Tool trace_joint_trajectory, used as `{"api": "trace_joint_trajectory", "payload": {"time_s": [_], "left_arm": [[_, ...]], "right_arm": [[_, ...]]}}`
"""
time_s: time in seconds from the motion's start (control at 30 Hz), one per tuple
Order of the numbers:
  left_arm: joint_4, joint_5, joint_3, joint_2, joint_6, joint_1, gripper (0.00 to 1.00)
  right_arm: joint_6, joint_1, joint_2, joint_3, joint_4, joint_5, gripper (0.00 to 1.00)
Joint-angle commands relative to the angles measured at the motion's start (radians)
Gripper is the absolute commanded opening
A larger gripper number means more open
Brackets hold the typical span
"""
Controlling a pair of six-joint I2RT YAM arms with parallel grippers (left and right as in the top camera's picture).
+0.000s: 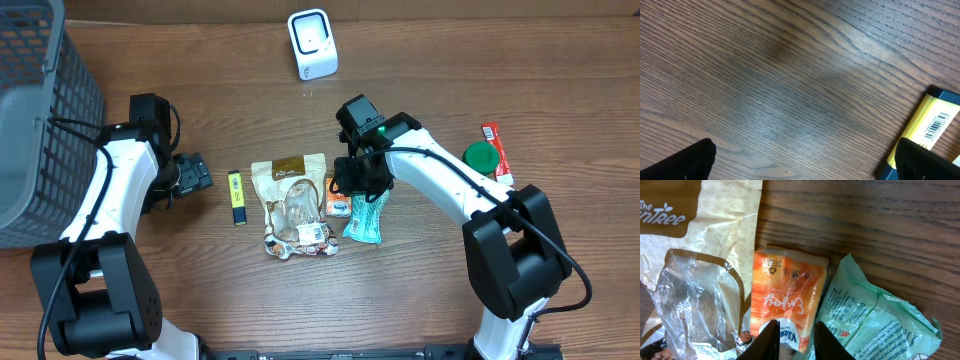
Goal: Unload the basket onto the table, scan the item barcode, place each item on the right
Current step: 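Move the right gripper left and lower it over the orange packet, then grasp the orange packet with the right gripper and lift it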
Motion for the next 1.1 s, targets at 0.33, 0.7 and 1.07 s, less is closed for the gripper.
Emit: {"api": "trace_joint_trajectory", "payload": {"time_s": [0.33,0.7,1.07], "left_arm": [[-0.002,-0.01,-0.003,0.005,0.011,-0.002,1.0],[-0.002,-0.01,-0.003,0.005,0.011,-0.002,1.0],[-0.002,-0.01,-0.003,0.005,0.011,-0.002,1.0]], "right_arm": [[0.063,0.001,-0.01,-0.027,0.013,0.003,0.24],[0.112,0.001,-0.01,-0.174,0.187,0.002,0.25],[0.116,0.001,-0.01,-0.184,0.207,-0.009,0.25]]}}
